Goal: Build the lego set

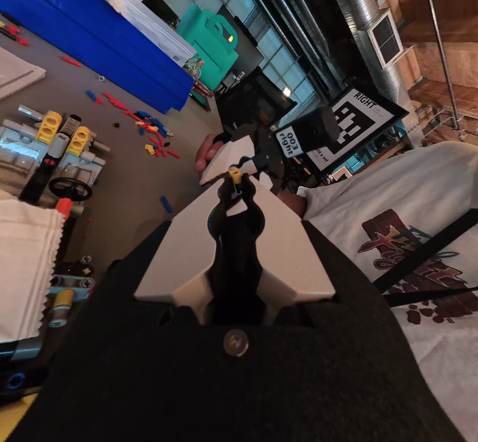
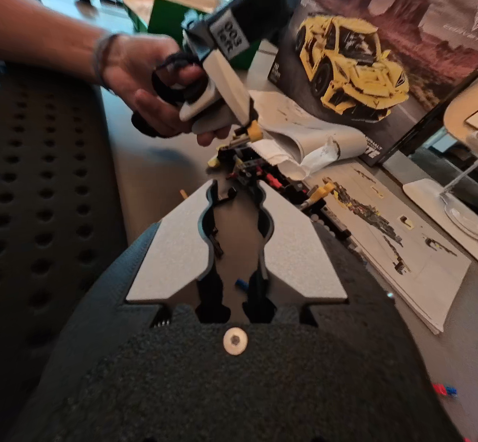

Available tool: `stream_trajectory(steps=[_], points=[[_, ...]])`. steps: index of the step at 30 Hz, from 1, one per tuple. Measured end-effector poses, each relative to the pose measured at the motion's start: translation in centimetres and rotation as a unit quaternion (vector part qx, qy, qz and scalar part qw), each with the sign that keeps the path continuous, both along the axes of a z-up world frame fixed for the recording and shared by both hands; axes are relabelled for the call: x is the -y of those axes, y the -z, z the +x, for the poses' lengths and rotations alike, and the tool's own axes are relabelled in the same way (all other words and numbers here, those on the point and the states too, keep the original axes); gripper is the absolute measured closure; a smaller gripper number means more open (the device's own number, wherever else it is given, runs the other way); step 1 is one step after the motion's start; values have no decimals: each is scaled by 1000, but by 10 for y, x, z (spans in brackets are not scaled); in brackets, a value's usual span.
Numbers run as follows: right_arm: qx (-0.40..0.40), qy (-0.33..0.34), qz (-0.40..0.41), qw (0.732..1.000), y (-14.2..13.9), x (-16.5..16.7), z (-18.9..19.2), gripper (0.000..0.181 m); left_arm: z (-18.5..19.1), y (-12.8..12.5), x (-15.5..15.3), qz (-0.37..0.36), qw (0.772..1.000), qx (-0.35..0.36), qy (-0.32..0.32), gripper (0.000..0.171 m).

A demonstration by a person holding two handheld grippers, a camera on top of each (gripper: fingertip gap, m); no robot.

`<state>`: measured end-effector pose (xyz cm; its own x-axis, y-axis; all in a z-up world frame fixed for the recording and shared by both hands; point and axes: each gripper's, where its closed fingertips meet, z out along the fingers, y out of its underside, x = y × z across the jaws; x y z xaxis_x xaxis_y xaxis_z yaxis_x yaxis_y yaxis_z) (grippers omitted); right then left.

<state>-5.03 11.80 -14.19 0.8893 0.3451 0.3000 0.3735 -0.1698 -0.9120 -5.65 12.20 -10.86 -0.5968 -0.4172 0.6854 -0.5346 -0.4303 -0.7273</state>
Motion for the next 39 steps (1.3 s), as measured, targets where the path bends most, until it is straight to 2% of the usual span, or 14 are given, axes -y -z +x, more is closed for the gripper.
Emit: stream_trajectory(steps=[2,8,23,39], points=[[30,19,-21,999,10,-4,3,153,3,4,1,16,1000,-4,-12,167],[98,48,-23,994,17,-8,6,157,1,22,14,58,998,-32,9,167],[95,38,-12,995,13,-6,1,160,5,28,15,125,992,-7,-21,168],[157,42,1,987,17,-6,-1,158,0,41,13,135,990,-48,9,167]])
